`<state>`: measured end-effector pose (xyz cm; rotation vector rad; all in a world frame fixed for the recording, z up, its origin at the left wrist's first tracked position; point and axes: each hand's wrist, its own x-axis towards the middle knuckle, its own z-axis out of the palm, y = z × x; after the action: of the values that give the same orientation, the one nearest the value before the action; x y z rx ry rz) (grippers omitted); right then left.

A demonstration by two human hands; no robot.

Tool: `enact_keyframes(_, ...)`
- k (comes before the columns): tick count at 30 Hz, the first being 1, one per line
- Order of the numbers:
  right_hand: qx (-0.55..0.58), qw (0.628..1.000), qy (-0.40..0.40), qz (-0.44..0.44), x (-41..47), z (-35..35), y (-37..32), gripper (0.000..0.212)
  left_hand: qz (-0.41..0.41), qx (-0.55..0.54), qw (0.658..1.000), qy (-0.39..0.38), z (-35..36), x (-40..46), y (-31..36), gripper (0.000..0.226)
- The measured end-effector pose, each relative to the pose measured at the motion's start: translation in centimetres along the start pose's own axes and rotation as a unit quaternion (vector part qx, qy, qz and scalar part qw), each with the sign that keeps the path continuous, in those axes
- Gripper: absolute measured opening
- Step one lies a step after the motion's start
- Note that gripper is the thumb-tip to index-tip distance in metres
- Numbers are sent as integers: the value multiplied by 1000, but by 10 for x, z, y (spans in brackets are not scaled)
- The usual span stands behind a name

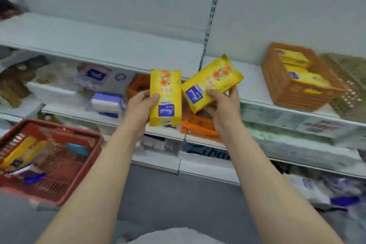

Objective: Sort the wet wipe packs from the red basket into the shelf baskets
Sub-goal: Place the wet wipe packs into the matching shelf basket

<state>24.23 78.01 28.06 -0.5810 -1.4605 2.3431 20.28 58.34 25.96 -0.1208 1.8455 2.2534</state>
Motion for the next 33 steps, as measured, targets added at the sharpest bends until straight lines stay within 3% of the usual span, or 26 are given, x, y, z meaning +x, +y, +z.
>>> enact_keyframes(4,-14,993,81,-87,2,-112,-98,20,3,-5,996,-86,146,-13,12,22)
enact_keyframes(6,-15,984,128,-120,3,-161,-133,26,4,-9,993,-120,208,-20,12,22)
enact_keyframes(9,-11,974,179,-136,2,-220,-171,50,7,-1,988,-153,281,-33,6,22)
enact_keyframes(13,29,971,198,-132,11,-275,-198,46,7,31,980,-198,352,-36,-1,22)
enact_keyframes(18,72,966,205,-141,38,-319,-217,36,-42,-6,969,-243,420,-13,2,14)
enact_keyframes(26,-12,974,207,-88,127,-355,-271,53,-54,43,960,-270,501,72,15,29)
enact_keyframes(30,-109,981,132,-88,163,-356,-286,80,-21,98,962,-253,516,107,30,32)
enact_keyframes(33,-132,986,79,-60,186,-345,-281,69,2,110,968,-226,507,129,41,27)
